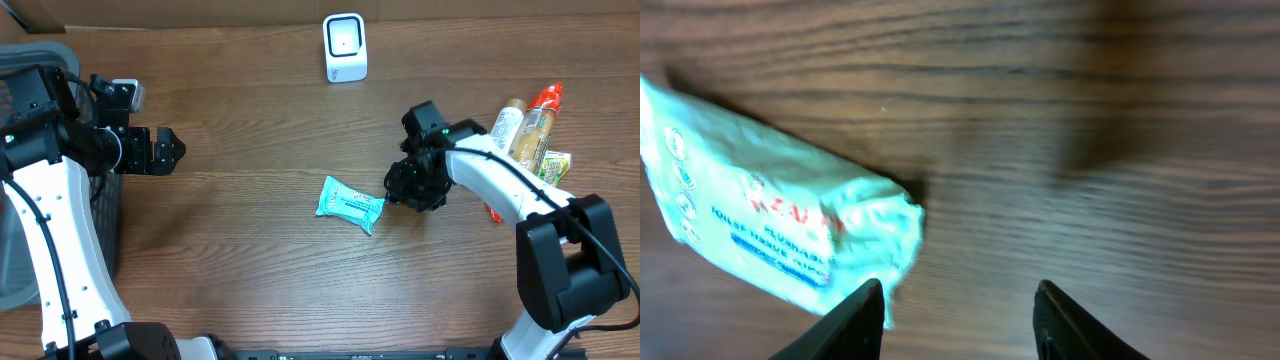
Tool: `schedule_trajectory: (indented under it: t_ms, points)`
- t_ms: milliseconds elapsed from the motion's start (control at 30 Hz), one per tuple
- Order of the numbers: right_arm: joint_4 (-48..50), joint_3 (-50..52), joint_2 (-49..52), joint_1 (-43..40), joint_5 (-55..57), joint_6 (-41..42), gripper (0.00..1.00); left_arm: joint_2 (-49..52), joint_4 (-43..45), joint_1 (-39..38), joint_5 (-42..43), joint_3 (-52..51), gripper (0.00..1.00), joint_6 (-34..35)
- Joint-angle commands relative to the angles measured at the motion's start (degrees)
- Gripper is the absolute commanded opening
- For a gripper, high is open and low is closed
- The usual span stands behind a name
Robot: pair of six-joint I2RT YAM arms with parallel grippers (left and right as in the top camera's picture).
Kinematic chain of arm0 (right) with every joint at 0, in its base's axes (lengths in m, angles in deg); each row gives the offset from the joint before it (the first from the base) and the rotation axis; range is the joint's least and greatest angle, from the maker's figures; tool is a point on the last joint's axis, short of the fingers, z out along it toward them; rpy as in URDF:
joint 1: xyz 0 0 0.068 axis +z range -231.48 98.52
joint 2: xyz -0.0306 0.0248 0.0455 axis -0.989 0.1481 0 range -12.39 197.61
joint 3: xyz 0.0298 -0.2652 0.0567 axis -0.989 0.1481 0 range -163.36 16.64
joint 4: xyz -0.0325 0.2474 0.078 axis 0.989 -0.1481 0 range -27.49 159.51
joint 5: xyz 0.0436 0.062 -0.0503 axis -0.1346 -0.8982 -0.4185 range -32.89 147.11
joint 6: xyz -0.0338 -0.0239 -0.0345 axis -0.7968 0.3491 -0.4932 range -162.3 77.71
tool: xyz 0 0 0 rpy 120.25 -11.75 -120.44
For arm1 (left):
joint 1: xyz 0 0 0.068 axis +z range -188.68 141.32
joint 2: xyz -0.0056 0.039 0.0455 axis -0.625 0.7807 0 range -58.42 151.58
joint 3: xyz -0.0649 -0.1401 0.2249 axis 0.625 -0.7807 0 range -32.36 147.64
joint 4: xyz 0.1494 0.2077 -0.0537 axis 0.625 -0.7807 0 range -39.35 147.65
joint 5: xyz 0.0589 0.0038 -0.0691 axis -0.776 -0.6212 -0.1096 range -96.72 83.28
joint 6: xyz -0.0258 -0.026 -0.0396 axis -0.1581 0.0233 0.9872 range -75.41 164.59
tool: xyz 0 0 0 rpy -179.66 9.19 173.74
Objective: Scan the item barcode
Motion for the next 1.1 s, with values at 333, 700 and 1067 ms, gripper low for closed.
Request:
schedule_trajectory:
  t_ms: [333,700,1067]
  points:
    - [-2.51,-8.68,0.04,13.77,15.15,-30.73,0.91,0.35,0.22,-0.33,0.61,-0.02,1.0,-1.29]
    - [4.9,-1.79,0.09,14.62,10.91,-37.97,0.94,0.35,0.2,-0.33,0.61,-0.02,1.0,-1.29]
    - [10.58,1.99,0.15,14.82,9.2,-37.92,0.84,0.35,0.2,-0.33,0.61,-0.02,1.0,-1.27]
